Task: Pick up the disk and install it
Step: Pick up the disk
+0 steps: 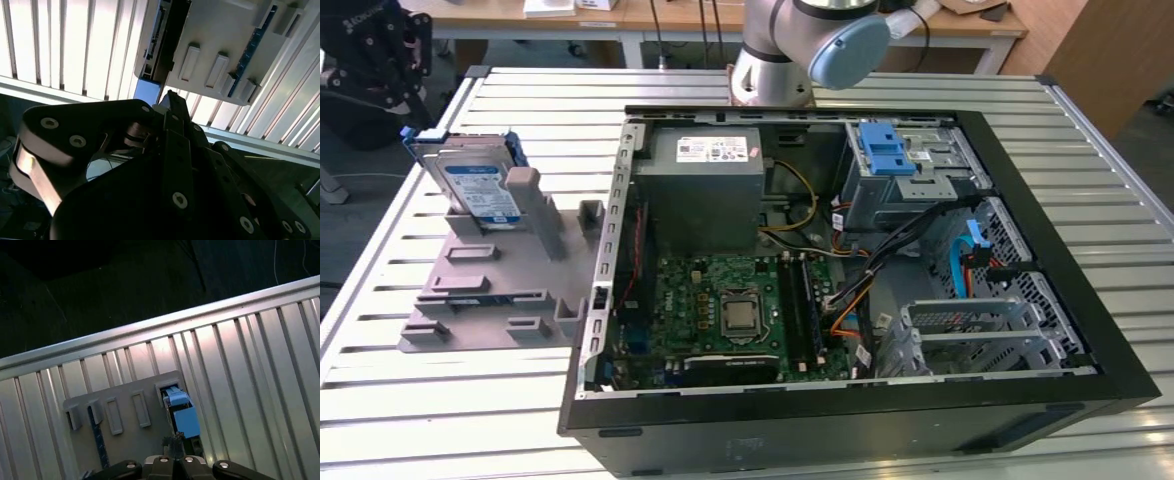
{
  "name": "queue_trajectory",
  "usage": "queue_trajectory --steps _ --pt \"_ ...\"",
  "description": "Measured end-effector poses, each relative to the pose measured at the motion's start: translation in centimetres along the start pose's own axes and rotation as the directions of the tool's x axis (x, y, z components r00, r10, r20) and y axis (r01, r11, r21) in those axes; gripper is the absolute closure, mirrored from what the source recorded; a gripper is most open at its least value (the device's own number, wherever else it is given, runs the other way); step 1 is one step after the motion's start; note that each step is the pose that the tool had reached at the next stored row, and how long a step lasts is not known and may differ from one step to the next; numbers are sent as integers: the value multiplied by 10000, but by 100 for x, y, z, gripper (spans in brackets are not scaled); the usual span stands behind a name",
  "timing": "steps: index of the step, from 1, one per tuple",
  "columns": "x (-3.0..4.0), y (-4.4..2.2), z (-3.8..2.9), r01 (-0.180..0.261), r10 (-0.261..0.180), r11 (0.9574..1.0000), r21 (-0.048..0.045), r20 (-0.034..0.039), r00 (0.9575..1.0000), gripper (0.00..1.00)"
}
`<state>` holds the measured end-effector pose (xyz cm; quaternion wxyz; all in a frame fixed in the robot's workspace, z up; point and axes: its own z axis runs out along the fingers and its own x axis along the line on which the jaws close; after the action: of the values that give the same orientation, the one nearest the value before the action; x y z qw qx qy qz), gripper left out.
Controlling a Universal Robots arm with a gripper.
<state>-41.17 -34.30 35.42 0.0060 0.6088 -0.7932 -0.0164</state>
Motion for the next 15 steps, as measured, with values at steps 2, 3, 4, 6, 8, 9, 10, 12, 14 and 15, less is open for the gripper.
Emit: queue_trajectory --steps 2,3,4,6,8,9,10,12,14,15 --pt "-15 4 4 163 -163 9999 -2 -6 9999 89" --pt "-29 8 6 194 -194 9998 -2 -7 9998 89" --pt "-49 13 8 208 -208 9998 -3 -8 9998 89" --pt "-76 22 13 218 -218 9998 -3 -8 9998 89" --pt "-90 28 21 295 -295 9996 -2 -10 9996 89" --pt "-97 30 24 383 -383 9993 -4 -13 9993 89" --pt "-102 32 26 487 -487 9988 -5 -17 9988 89" --pt "-104 31 34 771 -771 9970 -7 -25 9970 89" --pt "-104 31 40 1122 -1122 9937 -14 -37 9937 89" --pt "-104 31 44 1317 -1317 9913 -17 -44 9913 89"
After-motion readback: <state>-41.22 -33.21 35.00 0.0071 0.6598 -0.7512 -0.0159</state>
